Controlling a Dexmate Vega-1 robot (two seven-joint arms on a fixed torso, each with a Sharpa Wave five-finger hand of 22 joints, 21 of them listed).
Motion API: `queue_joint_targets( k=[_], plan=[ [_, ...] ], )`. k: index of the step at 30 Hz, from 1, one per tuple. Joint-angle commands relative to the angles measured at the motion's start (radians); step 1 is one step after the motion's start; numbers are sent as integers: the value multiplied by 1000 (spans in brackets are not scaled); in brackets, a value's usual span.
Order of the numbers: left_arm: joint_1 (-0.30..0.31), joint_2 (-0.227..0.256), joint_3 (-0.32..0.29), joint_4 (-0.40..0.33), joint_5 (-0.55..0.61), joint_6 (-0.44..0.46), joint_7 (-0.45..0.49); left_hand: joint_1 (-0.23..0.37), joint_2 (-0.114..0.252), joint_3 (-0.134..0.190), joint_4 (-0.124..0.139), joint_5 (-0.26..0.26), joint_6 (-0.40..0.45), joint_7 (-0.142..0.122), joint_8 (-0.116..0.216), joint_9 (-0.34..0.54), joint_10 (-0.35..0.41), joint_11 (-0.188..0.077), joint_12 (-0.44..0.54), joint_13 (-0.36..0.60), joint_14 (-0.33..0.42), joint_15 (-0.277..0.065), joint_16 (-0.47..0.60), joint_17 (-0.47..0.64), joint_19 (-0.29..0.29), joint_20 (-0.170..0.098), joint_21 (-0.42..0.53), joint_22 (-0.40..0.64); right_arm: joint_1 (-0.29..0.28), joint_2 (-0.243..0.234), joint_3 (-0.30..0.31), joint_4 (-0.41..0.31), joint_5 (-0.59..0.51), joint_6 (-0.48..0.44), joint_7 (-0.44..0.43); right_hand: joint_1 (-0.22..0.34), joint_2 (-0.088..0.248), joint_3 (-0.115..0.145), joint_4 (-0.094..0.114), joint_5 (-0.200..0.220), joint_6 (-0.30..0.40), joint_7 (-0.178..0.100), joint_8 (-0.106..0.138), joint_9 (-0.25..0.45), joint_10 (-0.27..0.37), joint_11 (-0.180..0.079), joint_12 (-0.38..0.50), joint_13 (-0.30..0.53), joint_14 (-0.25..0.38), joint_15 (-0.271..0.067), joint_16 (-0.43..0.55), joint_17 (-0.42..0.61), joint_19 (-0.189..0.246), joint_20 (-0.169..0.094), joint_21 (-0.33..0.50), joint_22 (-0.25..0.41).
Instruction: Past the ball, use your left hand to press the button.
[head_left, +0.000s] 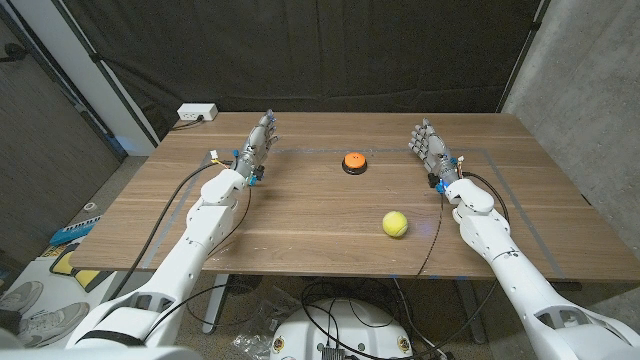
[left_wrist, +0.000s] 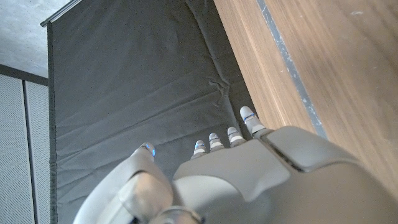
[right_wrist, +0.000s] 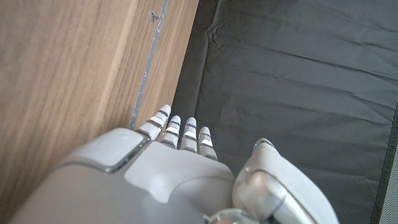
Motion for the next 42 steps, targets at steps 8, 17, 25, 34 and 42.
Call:
queue_joint_targets(
  k=[8, 17, 25, 34, 42],
  plan=[
    [-126, -61, 10, 122, 111, -40, -94, 30, -2, 8, -21, 0, 40, 12, 8, 1, 89, 25, 20, 6, 80, -3, 19, 1, -41, -23, 7, 2, -5, 32, 47, -5, -46, -20, 38, 15, 4, 8, -2, 5, 11, 2, 8, 1, 8, 4, 5, 4, -2, 10, 6, 3, 6, 0, 5, 2],
    [-159, -70, 27, 140, 135, -51, -132, 51, -3, 14, -31, -4, 100, 2, 17, 2, 148, 40, 31, 7, 128, -1, 22, 2, -21, -7, 5, 1, 4, 40, 51, 7, -53, -15, 49, 21, 8, 14, -7, 5, 10, 2, 7, 1, 20, 11, 8, 4, -2, 10, 6, 3, 6, 0, 4, 2],
    [-194, -73, 47, 166, 165, -66, -151, 81, -5, 23, -48, -10, 121, 11, 13, 2, 169, 51, 26, 8, 159, -9, 19, 1, -13, -70, -3, 0, 15, 46, 51, 23, -57, -8, 61, 25, 8, 17, -10, 4, 10, 2, 7, 1, 25, 13, 10, 4, -2, 10, 6, 3, 6, 0, 4, 2],
    [-251, -86, 75, 229, 192, -95, -178, 108, -7, 30, -65, -16, 179, 30, 26, 5, 188, 53, 23, 9, 170, -15, 11, 1, -9, -66, -10, 0, 17, 50, 53, 27, -61, -5, 63, 29, 9, 19, -13, 3, 10, 3, 7, 1, 25, 10, 9, 5, -2, 10, 6, 3, 7, 0, 4, 2],
    [-294, -98, 107, 272, 225, -125, -194, 145, -9, 43, -91, -23, 222, 50, 36, 7, 203, 57, 21, 10, 183, -18, 6, 0, -4, -77, -16, -1, 11, 49, 59, 21, -61, 2, 61, 32, 9, 22, -16, 3, 10, 3, 7, 1, 25, 10, 9, 5, -2, 12, 6, 3, 7, 0, 4, 2]
  ],
)
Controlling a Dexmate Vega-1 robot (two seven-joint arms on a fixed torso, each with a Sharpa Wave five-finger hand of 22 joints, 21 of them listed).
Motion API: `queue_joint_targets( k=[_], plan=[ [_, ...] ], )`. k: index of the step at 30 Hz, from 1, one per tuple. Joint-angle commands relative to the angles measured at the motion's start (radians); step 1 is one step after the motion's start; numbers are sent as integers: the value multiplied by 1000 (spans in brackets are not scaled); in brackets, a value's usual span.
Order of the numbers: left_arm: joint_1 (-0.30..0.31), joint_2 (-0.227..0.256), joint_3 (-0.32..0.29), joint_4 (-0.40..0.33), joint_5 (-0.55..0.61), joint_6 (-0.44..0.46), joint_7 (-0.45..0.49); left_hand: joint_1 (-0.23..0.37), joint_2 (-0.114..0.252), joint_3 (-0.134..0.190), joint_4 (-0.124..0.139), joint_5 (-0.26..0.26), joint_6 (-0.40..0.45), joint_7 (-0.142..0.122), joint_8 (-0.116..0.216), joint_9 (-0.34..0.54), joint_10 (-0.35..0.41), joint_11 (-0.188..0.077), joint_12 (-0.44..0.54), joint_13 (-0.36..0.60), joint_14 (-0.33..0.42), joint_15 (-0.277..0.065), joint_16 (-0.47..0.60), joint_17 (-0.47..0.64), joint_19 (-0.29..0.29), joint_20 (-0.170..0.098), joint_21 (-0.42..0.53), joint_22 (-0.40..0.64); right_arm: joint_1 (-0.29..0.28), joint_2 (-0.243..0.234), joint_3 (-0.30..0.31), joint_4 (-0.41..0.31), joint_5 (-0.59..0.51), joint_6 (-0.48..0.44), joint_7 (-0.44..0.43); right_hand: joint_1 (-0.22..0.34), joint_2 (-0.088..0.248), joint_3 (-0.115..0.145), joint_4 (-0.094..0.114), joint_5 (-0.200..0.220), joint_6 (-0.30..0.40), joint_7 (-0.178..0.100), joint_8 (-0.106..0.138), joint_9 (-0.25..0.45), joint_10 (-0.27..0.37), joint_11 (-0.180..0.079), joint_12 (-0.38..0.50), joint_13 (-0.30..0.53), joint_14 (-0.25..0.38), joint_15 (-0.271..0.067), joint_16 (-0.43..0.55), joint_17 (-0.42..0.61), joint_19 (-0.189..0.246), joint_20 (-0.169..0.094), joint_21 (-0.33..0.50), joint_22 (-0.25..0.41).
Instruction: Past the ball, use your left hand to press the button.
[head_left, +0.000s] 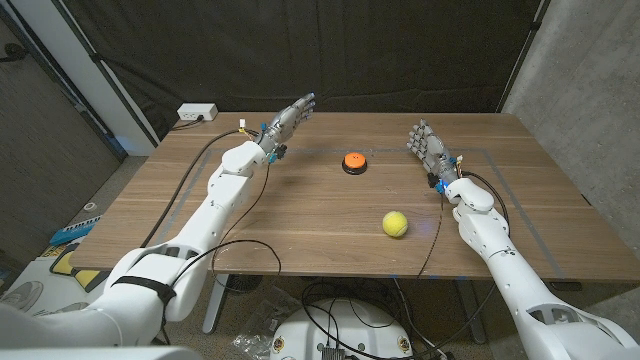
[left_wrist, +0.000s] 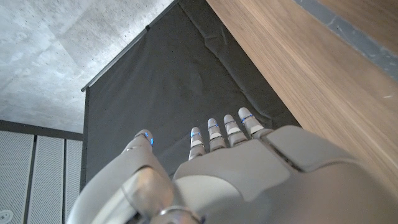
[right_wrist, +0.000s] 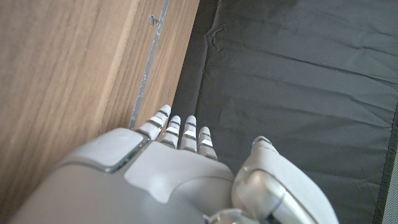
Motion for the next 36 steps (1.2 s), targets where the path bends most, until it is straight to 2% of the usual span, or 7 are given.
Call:
queue_joint_targets(
  k=[1, 14, 21, 29, 36],
  plan=[
    [-74, -19, 47, 75, 47, -39, -28, 19, -2, 7, -11, -8, 18, -1, 9, 3, 14, -1, -2, 5, 9, -3, -2, 3, -4, -8, -4, 2, -3, 2, 7, -2, -2, 11, 3, 14, -2, 7, -1, 3, 10, 3, 3, 1, 5, 2, 5, 5, -2, 11, 6, 3, 7, 0, 4, 2],
    [-129, -15, 114, 101, 143, -73, -29, 50, 1, 18, -31, -16, 9, -11, -2, 4, 13, -5, -11, 6, 0, -11, -13, 3, 0, -8, -9, 3, -23, 2, 13, -19, 5, 21, 2, 17, -4, 9, -5, 2, 10, 3, 3, 1, 6, 3, 4, 5, -1, 11, 6, 3, 7, 0, 3, 2],
    [-161, -9, 161, 111, 206, -92, -38, 67, 15, 30, -38, -28, -13, -44, -22, 3, -18, -23, -32, 6, -37, -24, -33, 4, -3, -12, -16, 5, -36, -2, 15, -38, 8, 32, 1, 19, -4, 11, -7, 1, 12, 3, 3, 1, 6, 2, 4, 5, -1, 11, 6, 3, 7, 1, 3, 2],
    [-171, 4, 207, 83, 296, -108, -7, 73, 35, 39, -35, -36, -35, -57, -38, 2, -48, -39, -50, 5, -75, -40, -44, 5, -10, -13, -23, 6, -53, -10, 14, -69, 16, 44, 8, 21, -4, 12, -9, 0, 12, 2, 3, 1, 6, 2, 4, 5, -1, 12, 6, 3, 7, 0, 3, 2],
    [-167, 26, 247, 35, 389, -108, 25, 71, 58, 52, -21, -45, -71, -82, -55, 1, -97, -60, -70, 3, -132, -64, -52, 5, -41, -15, -39, 9, -58, -19, 7, -92, 16, 71, 14, 22, -5, 13, -11, 0, 12, 1, 3, 1, 6, 4, 3, 5, -2, 12, 6, 3, 6, 2, 3, 2]
  ],
)
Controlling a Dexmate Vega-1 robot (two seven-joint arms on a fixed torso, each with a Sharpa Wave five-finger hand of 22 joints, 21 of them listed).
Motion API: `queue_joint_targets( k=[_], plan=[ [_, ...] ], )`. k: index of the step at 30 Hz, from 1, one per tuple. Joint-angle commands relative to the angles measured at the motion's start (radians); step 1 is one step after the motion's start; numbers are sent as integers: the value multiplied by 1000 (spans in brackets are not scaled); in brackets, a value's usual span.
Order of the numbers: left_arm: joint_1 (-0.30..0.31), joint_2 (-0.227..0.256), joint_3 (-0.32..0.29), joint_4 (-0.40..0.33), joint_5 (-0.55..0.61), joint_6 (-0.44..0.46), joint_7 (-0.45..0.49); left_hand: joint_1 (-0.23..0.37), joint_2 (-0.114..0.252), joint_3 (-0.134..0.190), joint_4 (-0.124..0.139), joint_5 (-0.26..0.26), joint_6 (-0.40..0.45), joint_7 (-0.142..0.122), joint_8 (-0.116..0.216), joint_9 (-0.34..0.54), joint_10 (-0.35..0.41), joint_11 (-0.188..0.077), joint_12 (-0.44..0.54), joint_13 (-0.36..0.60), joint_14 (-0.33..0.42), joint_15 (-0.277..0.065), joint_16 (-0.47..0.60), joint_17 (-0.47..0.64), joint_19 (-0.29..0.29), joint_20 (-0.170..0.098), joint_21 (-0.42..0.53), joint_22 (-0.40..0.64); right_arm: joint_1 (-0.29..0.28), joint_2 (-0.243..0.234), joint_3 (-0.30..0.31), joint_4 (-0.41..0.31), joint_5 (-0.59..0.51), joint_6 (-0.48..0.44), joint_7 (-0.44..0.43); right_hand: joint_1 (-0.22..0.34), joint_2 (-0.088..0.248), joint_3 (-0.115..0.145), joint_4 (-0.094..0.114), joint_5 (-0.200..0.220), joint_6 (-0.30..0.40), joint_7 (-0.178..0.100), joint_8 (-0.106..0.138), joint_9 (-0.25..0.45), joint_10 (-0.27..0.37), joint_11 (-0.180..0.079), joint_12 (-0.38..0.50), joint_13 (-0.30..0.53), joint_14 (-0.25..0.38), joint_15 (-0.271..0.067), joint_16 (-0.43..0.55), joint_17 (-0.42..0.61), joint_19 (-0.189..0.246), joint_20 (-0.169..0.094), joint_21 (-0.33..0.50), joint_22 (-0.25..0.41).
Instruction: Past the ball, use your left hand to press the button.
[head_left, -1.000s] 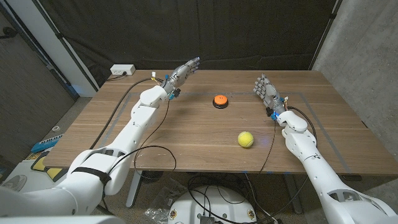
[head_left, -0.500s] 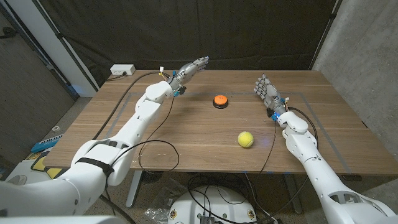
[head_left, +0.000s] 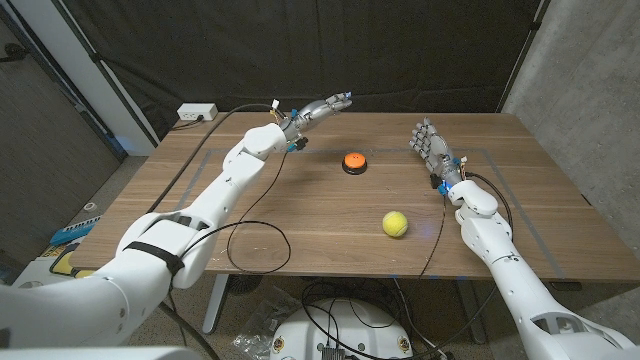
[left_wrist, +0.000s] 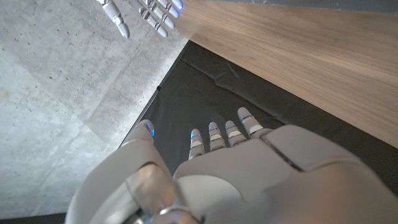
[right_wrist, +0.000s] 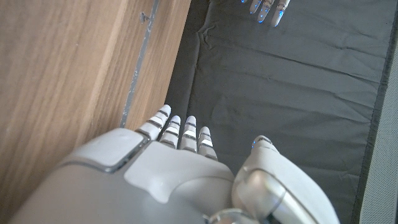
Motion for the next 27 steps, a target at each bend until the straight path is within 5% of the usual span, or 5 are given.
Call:
queue_joint_targets(
  k=[1, 14, 27],
  plan=[
    [-10, 30, 71, -61, 148, -11, 46, -4, 19, 14, 14, -9, -28, -19, -11, 1, -37, -23, -14, 0, -41, -45, -8, 3, -45, -9, -12, 7, -14, -14, -9, -39, 4, 35, 9, 10, -2, 6, -5, 0, 13, 1, 3, 1, 6, 3, 3, 5, -2, 13, 6, 4, 7, 2, 3, 2],
    [-20, 73, 164, -127, 368, -29, 134, -45, 21, 18, 72, -19, -119, -40, -24, -2, -137, -47, -26, -4, -139, -59, -8, 4, -110, -22, -41, 11, -20, -22, -21, -48, 10, 54, 9, 11, -3, 8, -7, -1, 14, 1, 4, 1, 8, 2, 3, 5, 0, 12, 7, 4, 7, 2, 3, 2],
    [-93, 62, 281, -44, 563, -36, 243, -86, 7, 4, 113, -19, -176, -42, -22, -1, -208, -81, -28, -4, -207, -65, -10, 6, -168, -14, -62, 14, -39, -36, -28, -89, 15, 80, 5, 11, -3, 9, -9, -2, 17, -1, 4, 1, 10, 2, 3, 5, 2, 12, 8, 4, 7, 4, 3, 2]
  ],
)
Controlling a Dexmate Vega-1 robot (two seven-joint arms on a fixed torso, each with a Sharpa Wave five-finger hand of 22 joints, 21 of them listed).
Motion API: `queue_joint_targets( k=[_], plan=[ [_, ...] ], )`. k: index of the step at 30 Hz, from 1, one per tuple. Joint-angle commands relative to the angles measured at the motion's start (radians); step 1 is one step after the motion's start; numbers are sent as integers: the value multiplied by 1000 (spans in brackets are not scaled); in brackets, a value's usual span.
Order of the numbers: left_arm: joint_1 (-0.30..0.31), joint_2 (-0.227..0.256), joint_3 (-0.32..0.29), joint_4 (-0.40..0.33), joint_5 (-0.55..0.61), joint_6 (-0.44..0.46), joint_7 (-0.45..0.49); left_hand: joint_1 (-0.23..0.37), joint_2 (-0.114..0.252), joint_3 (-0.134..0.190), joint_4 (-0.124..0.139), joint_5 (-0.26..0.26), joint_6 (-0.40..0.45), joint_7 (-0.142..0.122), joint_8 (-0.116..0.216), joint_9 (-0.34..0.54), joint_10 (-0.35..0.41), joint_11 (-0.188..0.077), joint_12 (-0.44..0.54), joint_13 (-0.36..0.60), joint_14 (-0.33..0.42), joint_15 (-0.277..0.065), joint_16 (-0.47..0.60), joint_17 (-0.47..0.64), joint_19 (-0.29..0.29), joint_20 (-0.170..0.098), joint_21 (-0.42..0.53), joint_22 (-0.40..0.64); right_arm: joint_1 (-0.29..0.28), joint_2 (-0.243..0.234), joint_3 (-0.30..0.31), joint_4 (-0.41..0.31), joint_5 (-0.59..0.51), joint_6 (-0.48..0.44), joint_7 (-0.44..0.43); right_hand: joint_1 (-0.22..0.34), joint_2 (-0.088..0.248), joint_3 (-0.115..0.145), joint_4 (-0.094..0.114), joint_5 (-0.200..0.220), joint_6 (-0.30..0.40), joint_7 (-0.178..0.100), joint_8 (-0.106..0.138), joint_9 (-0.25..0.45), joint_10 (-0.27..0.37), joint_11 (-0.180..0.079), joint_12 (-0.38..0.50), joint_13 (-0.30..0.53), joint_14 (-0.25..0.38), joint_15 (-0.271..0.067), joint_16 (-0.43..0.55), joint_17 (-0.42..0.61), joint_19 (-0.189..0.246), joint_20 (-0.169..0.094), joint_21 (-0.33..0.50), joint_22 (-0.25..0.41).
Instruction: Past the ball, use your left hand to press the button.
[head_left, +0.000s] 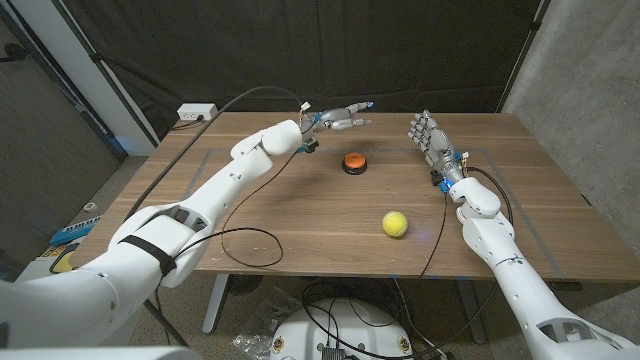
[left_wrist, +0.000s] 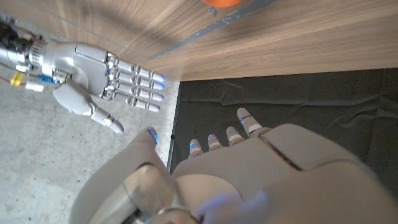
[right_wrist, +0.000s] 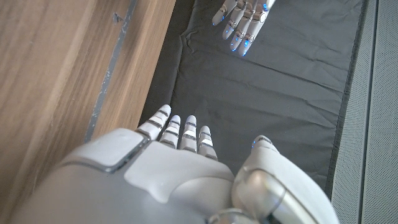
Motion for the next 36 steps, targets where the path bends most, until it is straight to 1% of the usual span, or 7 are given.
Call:
queue_joint_targets(
  k=[1, 11, 19, 24, 27, 33, 36],
  plan=[
    [-60, -5, 105, 62, 181, -2, 89, -19, -2, -2, 16, -2, -29, -3, 0, 2, -58, -16, -1, 1, -139, -67, -2, 3, -174, -14, -13, 5, -14, -13, -9, -32, 5, 24, -2, 11, -3, 5, -5, -2, 6, -1, 4, 1, 10, 2, 3, 5, -2, 8, 4, 4, 7, 4, 3, 3],
    [-121, -26, 196, 159, 277, 1, 162, -42, -6, -10, 34, -1, -63, -3, 0, 2, -98, -26, -2, 1, -175, -71, -2, 4, -198, -16, -21, 7, -18, -31, -21, -60, 2, 39, -2, 11, -4, 6, -6, -2, 9, -2, 5, 1, 13, 2, 4, 5, 0, 8, 4, 4, 7, 5, 3, 3],
    [-178, -59, 275, 285, 330, -7, 232, -77, -5, -19, 52, 2, -122, -3, -1, 3, -162, -26, -2, 1, -237, -79, -2, 5, -249, -27, -38, 11, -13, -37, -31, -65, 6, 49, 3, 10, -5, 6, -7, -2, 11, -3, 5, 1, 14, 2, 4, 5, 1, 8, 4, 4, 7, 6, 2, 3],
    [-198, -71, 317, 331, 347, -11, 254, -97, -3, -23, 58, 4, -162, -3, -3, 3, -194, -25, -2, 1, -271, -80, -1, 5, -283, -34, -49, 13, -9, -38, -36, -63, 5, 59, 1, 10, -5, 6, -8, -2, 11, -3, 5, 1, 17, 3, 5, 5, 2, 9, 4, 4, 8, 5, 3, 3],
    [-208, -81, 337, 359, 351, -10, 256, -119, -1, -28, 62, 6, -202, -3, -3, 3, -229, -30, -1, 0, -299, -79, 1, 6, -318, -32, -61, 15, -12, -41, -39, -63, 5, 65, 4, 10, -6, 6, -8, -3, 12, -3, 5, 1, 18, 2, 4, 5, 2, 9, 4, 4, 8, 4, 3, 3],
    [-230, -104, 390, 416, 374, -9, 275, -197, 4, -43, 70, 11, -333, -2, -4, 5, -348, -28, -2, 1, -412, -72, 2, 7, -434, -31, -102, 22, -24, -43, -39, -70, 13, 69, 0, 9, -6, 6, -9, -3, 12, -3, 5, 1, 17, 3, 4, 5, 3, 9, 4, 4, 9, 5, 3, 3],
    [-236, -115, 413, 435, 382, -6, 285, -225, 4, -49, 73, 12, -376, -2, -5, 6, -383, -45, -2, 2, -445, -66, 2, 9, -464, -32, -112, 25, -30, -44, -38, -74, 17, 69, -3, 9, -6, 6, -9, -3, 12, -3, 5, 1, 18, 4, 4, 5, 3, 9, 4, 4, 9, 5, 3, 3]
  ],
)
